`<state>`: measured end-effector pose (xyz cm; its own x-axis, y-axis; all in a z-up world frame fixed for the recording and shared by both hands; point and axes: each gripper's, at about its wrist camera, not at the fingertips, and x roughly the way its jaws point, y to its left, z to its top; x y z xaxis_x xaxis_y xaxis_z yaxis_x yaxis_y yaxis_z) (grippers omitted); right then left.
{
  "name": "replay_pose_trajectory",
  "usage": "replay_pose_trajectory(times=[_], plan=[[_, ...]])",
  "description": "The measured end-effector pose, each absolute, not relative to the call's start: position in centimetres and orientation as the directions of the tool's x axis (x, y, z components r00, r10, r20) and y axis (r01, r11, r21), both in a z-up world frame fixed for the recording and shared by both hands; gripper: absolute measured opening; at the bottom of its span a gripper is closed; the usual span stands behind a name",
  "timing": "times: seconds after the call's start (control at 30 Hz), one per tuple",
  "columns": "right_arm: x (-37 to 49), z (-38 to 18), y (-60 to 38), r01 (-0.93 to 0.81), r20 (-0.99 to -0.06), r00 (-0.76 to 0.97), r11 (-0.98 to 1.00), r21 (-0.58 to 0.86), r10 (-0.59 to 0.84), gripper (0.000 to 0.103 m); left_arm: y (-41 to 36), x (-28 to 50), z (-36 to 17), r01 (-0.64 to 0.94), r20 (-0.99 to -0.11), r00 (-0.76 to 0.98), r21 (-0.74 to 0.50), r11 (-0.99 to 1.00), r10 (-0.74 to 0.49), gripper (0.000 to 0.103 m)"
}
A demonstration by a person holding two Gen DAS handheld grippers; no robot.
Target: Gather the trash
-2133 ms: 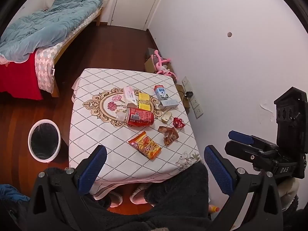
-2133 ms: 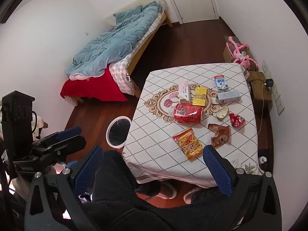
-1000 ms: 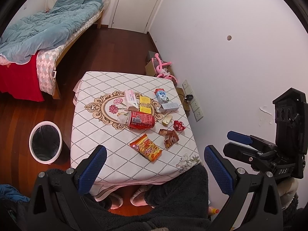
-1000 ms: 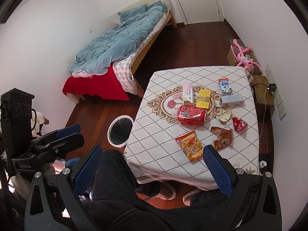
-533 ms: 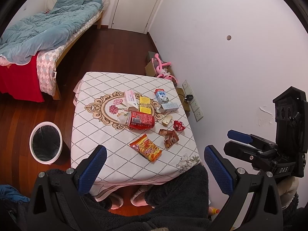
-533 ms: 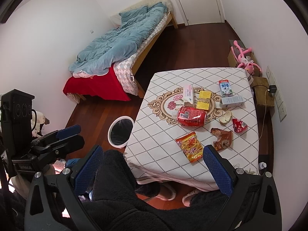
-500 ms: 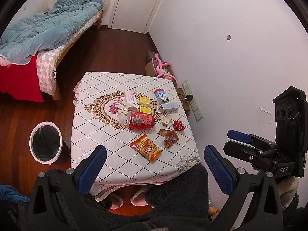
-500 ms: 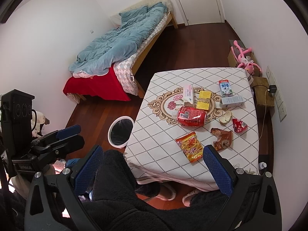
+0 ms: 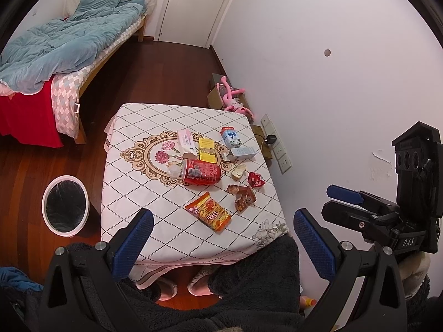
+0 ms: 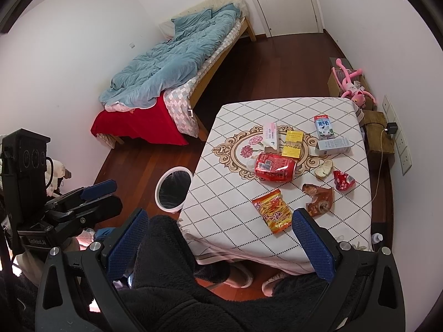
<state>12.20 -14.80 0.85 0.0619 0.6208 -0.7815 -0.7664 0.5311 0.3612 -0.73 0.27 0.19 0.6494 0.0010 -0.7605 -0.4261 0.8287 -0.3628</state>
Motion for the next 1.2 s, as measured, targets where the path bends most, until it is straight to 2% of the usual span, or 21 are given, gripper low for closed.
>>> replay_pose_trajectory(times=[0.5,0.63,0.83,0.97,1.03,1.1,1.2], plan=[[12.4,1.3,-14.9,-0.768,-0.775,0.067,0.528,0.361,0.628,0.103,0.0,-0.5,0.0,-0.435,-0.766,0.642,-0.357,0.826,0.007,0.103],[12.5,1.0,-15.2,-0.755,-0.77,0.086,0.546,0.364,0.633,0.103,0.2,0.8,-1.4,-0.496,-0.789,0.606,-0.279,0.822,0.098,0.103],[16.0,-3.5,-17.0,-0.636,-0.804,0.212,0.703,0.318,0.555,0.103,1.0,5.2,-8.3,-0.586,-0.849,0.491,-0.156,0.795,0.195,0.103],[20.4,-10.0,-18.5,-0.506,-0.848,0.25,0.81,0.296,0.466,0.103,1.7,8.8,-15.4,-0.621,-0.912,0.393,-0.169,0.765,0.118,0.103],[22.2,-13.2,-19.0,-0.455,-0.866,0.233,0.837,0.304,0.442,0.097,1.7,10.5,-19.5,-0.649,-0.941,0.332,-0.183,0.738,0.059,0.103],[23.7,-16.2,-19.4,-0.409,-0.884,0.2,0.856,0.316,0.422,0.085,1.5,11.6,-22.7,-0.669,-0.956,0.293,-0.209,0.713,-0.005,0.103],[25.3,-19.7,-19.7,-0.375,-0.9,0.181,0.874,0.309,0.396,0.084,1.4,13.1,-27.1,-0.699,-0.96,0.261,-0.258,0.667,-0.098,0.097]])
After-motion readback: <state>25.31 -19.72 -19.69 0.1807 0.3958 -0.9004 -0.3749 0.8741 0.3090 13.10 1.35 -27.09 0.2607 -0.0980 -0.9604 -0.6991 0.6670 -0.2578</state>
